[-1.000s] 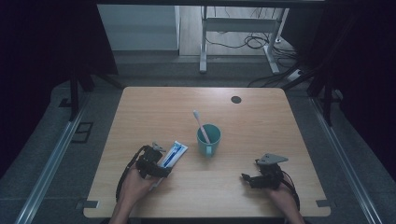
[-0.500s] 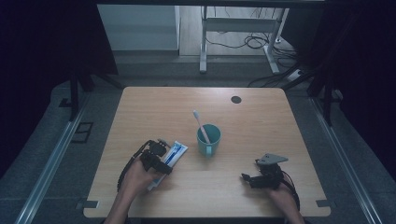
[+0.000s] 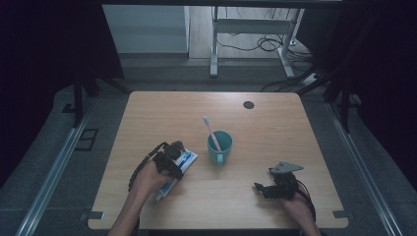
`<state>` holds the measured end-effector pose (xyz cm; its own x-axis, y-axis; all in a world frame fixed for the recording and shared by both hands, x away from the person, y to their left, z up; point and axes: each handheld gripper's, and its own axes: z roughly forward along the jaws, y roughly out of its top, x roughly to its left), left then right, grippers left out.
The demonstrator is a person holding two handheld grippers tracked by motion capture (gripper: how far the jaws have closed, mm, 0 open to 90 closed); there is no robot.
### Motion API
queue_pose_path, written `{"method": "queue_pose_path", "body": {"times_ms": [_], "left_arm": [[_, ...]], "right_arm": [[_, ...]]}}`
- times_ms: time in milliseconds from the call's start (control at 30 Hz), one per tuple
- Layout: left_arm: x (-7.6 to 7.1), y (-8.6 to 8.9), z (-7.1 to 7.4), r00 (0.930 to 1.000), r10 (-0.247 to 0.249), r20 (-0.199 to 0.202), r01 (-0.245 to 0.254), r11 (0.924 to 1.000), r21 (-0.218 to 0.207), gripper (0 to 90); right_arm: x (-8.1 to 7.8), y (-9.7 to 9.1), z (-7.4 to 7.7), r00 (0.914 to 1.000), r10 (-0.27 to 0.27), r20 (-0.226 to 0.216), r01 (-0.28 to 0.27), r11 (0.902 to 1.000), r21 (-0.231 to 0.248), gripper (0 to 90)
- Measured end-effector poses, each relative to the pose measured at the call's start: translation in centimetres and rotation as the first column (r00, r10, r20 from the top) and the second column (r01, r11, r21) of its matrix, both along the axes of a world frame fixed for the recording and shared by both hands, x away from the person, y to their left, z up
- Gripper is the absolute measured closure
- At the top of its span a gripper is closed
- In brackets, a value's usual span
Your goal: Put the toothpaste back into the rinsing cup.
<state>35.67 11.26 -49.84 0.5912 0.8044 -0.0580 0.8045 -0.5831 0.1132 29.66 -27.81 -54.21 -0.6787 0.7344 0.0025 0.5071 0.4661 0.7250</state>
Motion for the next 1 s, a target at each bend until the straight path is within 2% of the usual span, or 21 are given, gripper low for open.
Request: {"method": "queue_pose_path", "body": {"times_ms": [267,533,700,1000], "left_arm": [[0.5,-1.0,0.0,0.9995,-0.012,-0.031,0.014,0.9986,0.052,36.0],[0.8,-1.7,-0.3,0.9985,-0.012,-0.054,0.016,0.9969,0.078,41.5],[0.9,-1.7,-0.4,0.9981,-0.002,-0.062,0.007,0.9975,0.07,42.5],[0.9,-1.7,-0.2,0.9978,-0.002,-0.066,0.007,0.9979,0.065,50.6]], "right_arm": [[0.0,0.0,0.0,1.0,0.0,0.0,0.0,1.0,0.0,13.9],[0.0,0.0,0.0,1.0,0.0,0.0,0.0,1.0,0.0,13.9],[0.0,0.0,0.0,1.0,0.0,0.0,0.0,1.0,0.0,13.9],[0.0,0.0,0.0,1.0,0.0,0.0,0.0,1.0,0.0,13.9]]}}
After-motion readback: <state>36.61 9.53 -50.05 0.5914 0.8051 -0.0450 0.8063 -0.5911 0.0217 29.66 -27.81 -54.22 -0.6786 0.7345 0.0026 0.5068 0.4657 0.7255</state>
